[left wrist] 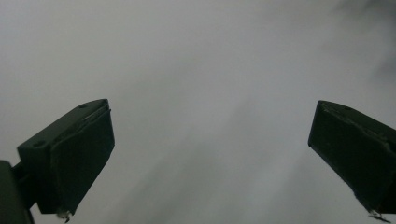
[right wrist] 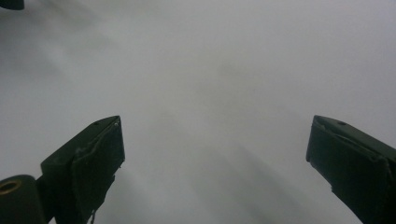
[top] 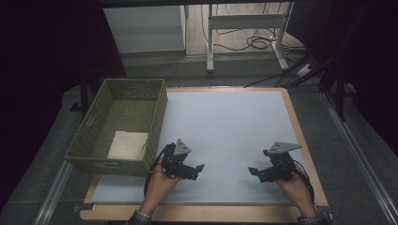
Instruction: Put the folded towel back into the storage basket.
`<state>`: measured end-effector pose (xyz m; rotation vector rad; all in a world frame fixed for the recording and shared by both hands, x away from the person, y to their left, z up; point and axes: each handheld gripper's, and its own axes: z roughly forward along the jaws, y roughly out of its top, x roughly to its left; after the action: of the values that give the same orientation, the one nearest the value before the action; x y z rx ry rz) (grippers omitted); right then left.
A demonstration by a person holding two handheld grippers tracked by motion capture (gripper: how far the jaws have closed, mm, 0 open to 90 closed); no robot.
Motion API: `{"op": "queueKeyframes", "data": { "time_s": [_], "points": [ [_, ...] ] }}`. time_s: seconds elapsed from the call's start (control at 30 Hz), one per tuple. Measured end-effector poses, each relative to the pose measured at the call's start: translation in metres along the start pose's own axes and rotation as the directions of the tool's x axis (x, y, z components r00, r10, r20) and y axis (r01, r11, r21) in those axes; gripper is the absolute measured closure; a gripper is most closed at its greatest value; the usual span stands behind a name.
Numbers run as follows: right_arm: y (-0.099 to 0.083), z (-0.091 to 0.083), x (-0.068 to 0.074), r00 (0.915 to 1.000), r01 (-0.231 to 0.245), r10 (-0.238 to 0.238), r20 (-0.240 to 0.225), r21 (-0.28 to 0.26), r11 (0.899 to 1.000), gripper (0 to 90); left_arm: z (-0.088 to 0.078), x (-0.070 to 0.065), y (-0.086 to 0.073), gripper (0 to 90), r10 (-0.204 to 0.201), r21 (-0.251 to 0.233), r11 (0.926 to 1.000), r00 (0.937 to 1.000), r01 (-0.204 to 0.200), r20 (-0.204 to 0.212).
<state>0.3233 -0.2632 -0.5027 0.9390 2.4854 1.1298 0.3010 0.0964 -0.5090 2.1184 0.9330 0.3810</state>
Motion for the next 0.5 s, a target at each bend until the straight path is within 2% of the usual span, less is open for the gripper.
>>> {"op": "queueKeyframes", "data": {
  "time_s": [0.13, 0.37, 0.5],
  "points": [
    [-0.007, 0.003, 0.000, 1.0000, -0.006, 0.006, -0.005, 0.008, 1.000, 3.7, 0.002, -0.001, -0.011, 0.8, -0.002, 0.015, 0.9999, 1.0000, 0.002, -0.002],
    [-0.018, 0.010, 0.002, 0.9999, 0.012, -0.012, -0.010, 0.036, 0.999, 3.6, 0.006, 0.000, -0.026, 0.8, -0.024, 0.029, 0.9993, 0.9997, 0.024, 0.001],
    [-0.022, 0.016, 0.005, 0.9997, 0.013, -0.012, -0.021, 0.049, 0.999, 3.2, 0.009, -0.001, -0.033, 0.8, -0.021, 0.049, 0.9986, 0.9998, 0.021, 0.000]
  ]
}}
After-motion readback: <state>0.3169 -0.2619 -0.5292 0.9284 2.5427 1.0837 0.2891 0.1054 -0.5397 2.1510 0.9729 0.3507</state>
